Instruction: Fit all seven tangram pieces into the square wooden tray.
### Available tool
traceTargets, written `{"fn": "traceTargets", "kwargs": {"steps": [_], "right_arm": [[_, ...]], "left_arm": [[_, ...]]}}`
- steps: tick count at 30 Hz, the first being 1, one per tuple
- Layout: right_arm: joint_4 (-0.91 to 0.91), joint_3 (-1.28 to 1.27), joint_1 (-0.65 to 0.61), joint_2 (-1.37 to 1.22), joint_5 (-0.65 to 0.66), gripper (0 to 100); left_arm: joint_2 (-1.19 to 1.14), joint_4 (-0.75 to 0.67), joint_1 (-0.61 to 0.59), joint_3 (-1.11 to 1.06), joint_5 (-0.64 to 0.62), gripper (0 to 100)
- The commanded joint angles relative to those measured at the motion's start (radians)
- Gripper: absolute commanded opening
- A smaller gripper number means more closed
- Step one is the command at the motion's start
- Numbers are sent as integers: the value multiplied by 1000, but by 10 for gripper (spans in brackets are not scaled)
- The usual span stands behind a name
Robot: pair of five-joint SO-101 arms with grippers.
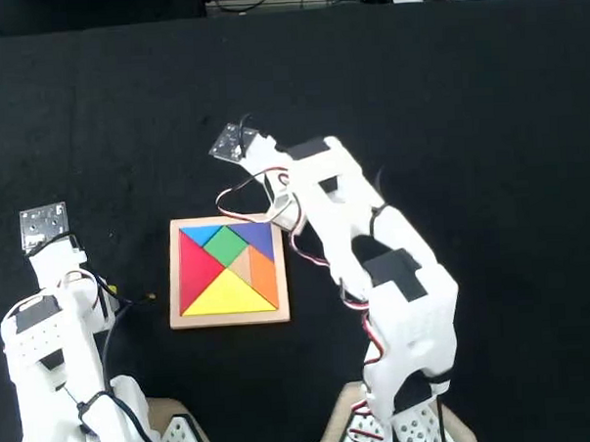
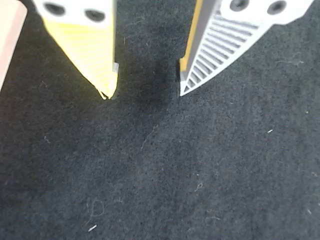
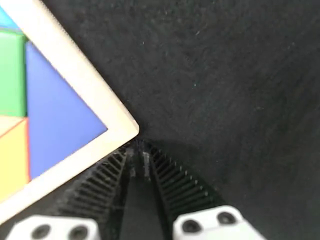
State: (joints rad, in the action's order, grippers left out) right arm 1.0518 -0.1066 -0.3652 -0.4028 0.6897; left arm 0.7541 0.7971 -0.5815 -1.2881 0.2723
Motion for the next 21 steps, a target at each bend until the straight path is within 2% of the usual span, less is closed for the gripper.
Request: {"fn": "traceTargets", "kwargs": {"steps": [1,6,9,15,17,19,21], "right_arm": [[127,116,58,194,-20,11],[167,131,187,559,-229,11],[167,91,241,736,-304,11],[169,8,253,972,-267,11],[167,-7,253,1026,-276,11],[167,-12,252,1064,-278,11],[166,-10,250,1099,-285,11]], "left_arm": [[18,-14,4,7,-8,202],[18,-46,110,35,-11,202],[18,-57,166,202,-14,202],[18,153,257,673,-149,192],[15,233,297,817,-169,132],[8,282,329,934,-167,29],[6,285,366,1003,-172,49]]}}
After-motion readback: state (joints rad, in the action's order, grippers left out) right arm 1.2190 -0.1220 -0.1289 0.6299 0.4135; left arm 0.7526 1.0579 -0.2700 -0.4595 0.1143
